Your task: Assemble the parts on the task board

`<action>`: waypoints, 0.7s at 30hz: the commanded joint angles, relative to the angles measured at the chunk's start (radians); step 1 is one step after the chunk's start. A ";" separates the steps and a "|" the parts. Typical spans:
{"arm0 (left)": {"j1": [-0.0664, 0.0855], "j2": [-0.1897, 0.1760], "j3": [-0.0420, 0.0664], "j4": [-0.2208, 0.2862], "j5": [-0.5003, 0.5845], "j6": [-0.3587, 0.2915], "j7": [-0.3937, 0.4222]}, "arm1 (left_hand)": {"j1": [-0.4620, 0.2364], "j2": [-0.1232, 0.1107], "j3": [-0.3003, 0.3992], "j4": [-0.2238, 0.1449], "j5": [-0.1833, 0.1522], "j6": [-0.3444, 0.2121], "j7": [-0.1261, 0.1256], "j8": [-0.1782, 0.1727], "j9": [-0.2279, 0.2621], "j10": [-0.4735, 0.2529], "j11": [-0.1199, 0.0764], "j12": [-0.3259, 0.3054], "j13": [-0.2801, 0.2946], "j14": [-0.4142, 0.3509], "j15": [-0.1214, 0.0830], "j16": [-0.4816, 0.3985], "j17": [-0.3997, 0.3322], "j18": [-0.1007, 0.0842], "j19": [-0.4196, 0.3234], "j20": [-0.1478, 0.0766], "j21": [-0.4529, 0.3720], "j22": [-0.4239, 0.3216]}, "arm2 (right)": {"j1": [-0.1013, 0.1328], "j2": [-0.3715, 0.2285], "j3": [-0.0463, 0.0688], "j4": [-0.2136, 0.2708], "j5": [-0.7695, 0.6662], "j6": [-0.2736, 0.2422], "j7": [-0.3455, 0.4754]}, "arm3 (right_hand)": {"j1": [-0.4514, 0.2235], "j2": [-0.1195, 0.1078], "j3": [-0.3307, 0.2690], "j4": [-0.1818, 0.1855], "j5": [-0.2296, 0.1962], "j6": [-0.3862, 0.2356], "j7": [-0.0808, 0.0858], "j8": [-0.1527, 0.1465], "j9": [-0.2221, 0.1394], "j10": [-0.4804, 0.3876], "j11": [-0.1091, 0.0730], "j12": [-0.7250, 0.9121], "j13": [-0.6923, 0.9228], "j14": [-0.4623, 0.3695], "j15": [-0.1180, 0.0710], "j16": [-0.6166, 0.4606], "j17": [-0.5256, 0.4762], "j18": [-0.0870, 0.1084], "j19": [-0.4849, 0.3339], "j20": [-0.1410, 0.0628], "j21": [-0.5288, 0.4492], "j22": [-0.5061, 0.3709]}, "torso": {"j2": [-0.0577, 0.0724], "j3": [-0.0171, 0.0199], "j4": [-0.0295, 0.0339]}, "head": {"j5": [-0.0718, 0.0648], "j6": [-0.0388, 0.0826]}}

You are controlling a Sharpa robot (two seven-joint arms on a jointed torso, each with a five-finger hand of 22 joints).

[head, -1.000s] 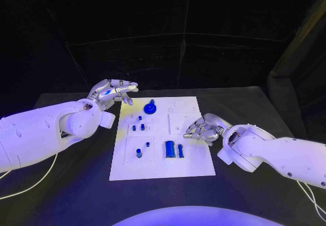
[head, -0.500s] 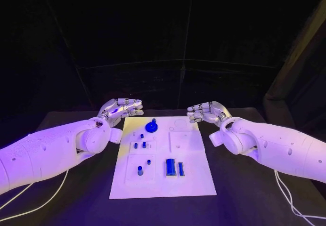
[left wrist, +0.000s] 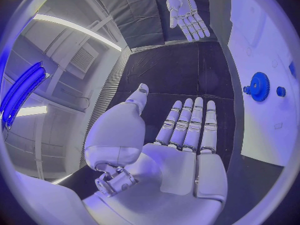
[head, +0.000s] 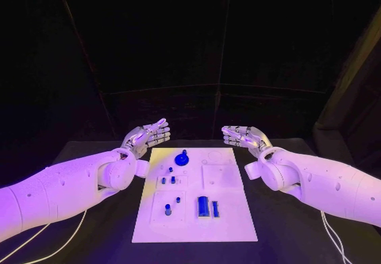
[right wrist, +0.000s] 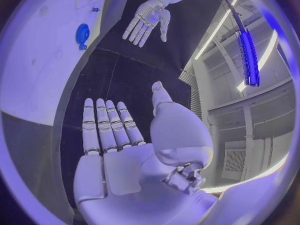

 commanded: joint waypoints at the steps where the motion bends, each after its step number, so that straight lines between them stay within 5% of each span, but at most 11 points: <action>1: -0.013 -0.010 0.015 0.046 -0.015 -0.115 0.023 | -0.286 0.009 -0.038 0.005 -0.012 -0.212 -0.037 -0.031 -0.015 -0.216 -0.041 -0.094 -0.014 -0.198 -0.037 -0.054 -0.032 -0.046 -0.162 -0.063 -0.058 -0.060 | -0.004 -0.014 0.001 0.066 0.088 -0.118 0.061 | -0.320 -0.012 0.068 -0.005 -0.037 -0.214 -0.036 -0.018 -0.018 -0.230 -0.038 -0.018 -0.017 -0.235 -0.094 -0.017 -0.017 -0.054 -0.218 -0.057 -0.020 -0.019 | -0.031 0.0202 0.0159 | 0.009 0.018; 2: -0.019 -0.014 0.021 0.062 -0.017 -0.140 0.026 | -0.309 0.009 -0.040 0.005 -0.012 -0.229 -0.041 -0.031 -0.015 -0.233 -0.045 -0.094 -0.014 -0.213 -0.040 -0.058 -0.032 -0.046 -0.175 -0.069 -0.058 -0.065 | -0.007 -0.020 0.001 0.089 0.107 -0.143 0.073 | -0.346 -0.012 0.068 -0.005 -0.040 -0.231 -0.039 -0.018 -0.018 -0.248 -0.041 -0.018 -0.017 -0.253 -0.094 -0.017 -0.017 -0.054 -0.236 -0.062 -0.020 -0.019 | -0.034 0.0219 0.0173 | 0.010 0.020; 3: -0.026 -0.018 0.027 0.081 -0.020 -0.169 0.031 | -0.334 0.009 -0.043 0.005 -0.012 -0.247 -0.044 -0.031 -0.015 -0.252 -0.048 -0.094 -0.014 -0.230 -0.113 -0.063 -0.032 -0.046 -0.189 -0.074 -0.058 -0.070 | -0.010 -0.027 0.001 0.116 0.129 -0.173 0.087 | -0.373 -0.012 0.068 -0.005 -0.113 -0.250 -0.111 -0.018 -0.018 -0.268 -0.045 -0.018 -0.017 -0.273 -0.094 -0.017 -0.017 -0.054 -0.254 -0.066 -0.020 -0.019 | -0.035 0.0231 0.0182 | 0.010 0.022; 4: -0.033 -0.023 0.034 0.100 -0.023 -0.198 0.035 | -0.355 0.009 -0.116 0.005 -0.012 -0.263 -0.114 -0.031 -0.015 -0.268 -0.051 -0.094 -0.014 -0.245 -0.113 -0.067 -0.032 -0.052 -0.200 -0.079 -0.058 -0.074 | -0.014 -0.033 0.001 0.142 0.151 -0.201 0.101 | -0.396 -0.012 0.068 -0.005 -0.113 -0.265 -0.111 -0.018 -0.018 -0.285 -0.117 -0.018 -0.017 -0.290 -0.094 -0.017 -0.017 -0.054 -0.270 -0.070 -0.020 -0.019 | -0.036 0.0235 0.0185 | 0.011 0.022; 6: -0.049 -0.032 0.048 0.140 -0.030 -0.260 0.044 | -0.388 0.009 -0.116 0.005 -0.012 -0.287 -0.114 -0.031 -0.015 -0.293 -0.126 -0.094 -0.014 -0.268 -0.113 -0.073 -0.032 -0.057 -0.220 -0.086 -0.058 -0.081 | -0.020 -0.046 0.001 0.189 0.190 -0.252 0.125 | -0.436 -0.012 0.068 -0.005 -0.113 -0.291 -0.111 -0.018 -0.018 -0.313 -0.117 -0.018 -0.017 -0.320 -0.094 -0.017 -0.017 -0.065 -0.298 -0.077 -0.020 -0.019 | -0.036 0.0235 0.0185 | 0.011 0.022; 10: -0.082 -0.052 0.078 0.228 -0.044 -0.396 0.063 | -0.468 0.009 -0.116 0.005 -0.012 -0.347 -0.114 -0.031 -0.015 -0.355 -0.126 -0.094 -0.014 -0.324 -0.113 -0.089 -0.032 -0.068 -0.265 -0.104 -0.058 -0.098 | -0.030 -0.067 0.000 0.269 0.257 -0.340 0.167 | -0.521 -0.012 0.068 -0.005 -0.113 -0.349 -0.111 -0.018 -0.018 -0.374 -0.117 -0.018 -0.017 -0.382 -0.094 -0.017 -0.017 -0.071 -0.355 -0.093 -0.020 -0.019 | -0.036 0.0235 0.0185 | 0.011 0.022; 11: -0.088 -0.056 0.084 0.245 -0.046 -0.421 0.067 | -0.484 0.009 -0.116 0.005 -0.012 -0.359 -0.114 -0.031 -0.015 -0.366 -0.126 -0.094 -0.014 -0.335 -0.113 -0.091 -0.032 -0.138 -0.273 -0.108 -0.058 -0.101 | -0.031 -0.070 0.000 0.282 0.267 -0.354 0.174 | -0.540 -0.012 0.068 -0.005 -0.113 -0.361 -0.111 -0.018 -0.018 -0.388 -0.117 -0.018 -0.017 -0.396 -0.094 -0.017 -0.017 -0.076 -0.368 -0.096 -0.020 -0.019 | -0.036 0.0235 0.0185 | 0.011 0.022; 13: -0.099 -0.062 0.093 0.273 -0.051 -0.465 0.073 | -0.515 0.009 -0.116 0.005 -0.012 -0.381 -0.114 -0.031 -0.015 -0.389 -0.126 -0.094 -0.014 -0.356 -0.113 -0.164 -0.032 -0.138 -0.291 -0.114 -0.058 -0.108 | -0.034 -0.075 0.000 0.301 0.283 -0.375 0.184 | -0.574 -0.012 0.068 -0.005 -0.113 -0.384 -0.111 -0.018 -0.018 -0.412 -0.117 -0.018 -0.017 -0.420 -0.094 -0.017 -0.017 -0.076 -0.391 -0.102 -0.020 -0.019 | -0.036 0.0235 0.0185 | 0.011 0.022; 14: -0.104 -0.065 0.098 0.286 -0.053 -0.485 0.076 | -0.529 0.009 -0.116 0.005 -0.012 -0.391 -0.114 -0.031 -0.015 -0.400 -0.126 -0.094 -0.014 -0.365 -0.113 -0.164 -0.032 -0.138 -0.299 -0.118 -0.058 -0.111 | -0.035 -0.077 0.000 0.308 0.289 -0.383 0.188 | -0.590 -0.012 0.068 -0.005 -0.113 -0.395 -0.111 -0.018 -0.018 -0.424 -0.117 -0.018 -0.017 -0.433 -0.094 -0.017 -0.017 -0.146 -0.402 -0.174 -0.020 -0.019 | -0.036 0.0235 0.0185 | 0.011 0.022; 16: -0.112 -0.070 0.105 0.307 -0.056 -0.517 0.081 | -0.557 0.009 -0.116 0.005 -0.012 -0.413 -0.114 -0.031 -0.015 -0.421 -0.126 -0.094 -0.014 -0.385 -0.113 -0.164 -0.032 -0.138 -0.315 -0.194 -0.058 -0.183 | -0.036 -0.079 0.000 0.317 0.296 -0.392 0.193 | -0.623 -0.012 0.068 -0.005 -0.113 -0.416 -0.111 -0.018 -0.018 -0.447 -0.117 -0.018 -0.017 -0.456 -0.094 -0.017 -0.017 -0.146 -0.424 -0.174 -0.020 -0.019 | -0.036 0.0235 0.0185 | 0.011 0.022; 21: -0.123 -0.077 0.115 0.336 -0.061 -0.562 0.087 | -0.612 0.009 -0.116 0.005 -0.012 -0.453 -0.114 -0.031 -0.015 -0.462 -0.126 -0.094 -0.014 -0.423 -0.113 -0.164 -0.032 -0.138 -0.347 -0.194 -0.058 -0.183 | -0.036 -0.080 0.000 0.319 0.298 -0.394 0.193 | -0.683 -0.012 0.068 -0.005 -0.113 -0.456 -0.111 -0.018 -0.018 -0.490 -0.117 -0.018 -0.017 -0.500 -0.094 -0.017 -0.017 -0.146 -0.464 -0.174 -0.020 -0.019 | -0.036 0.0235 0.0185 | 0.011 0.022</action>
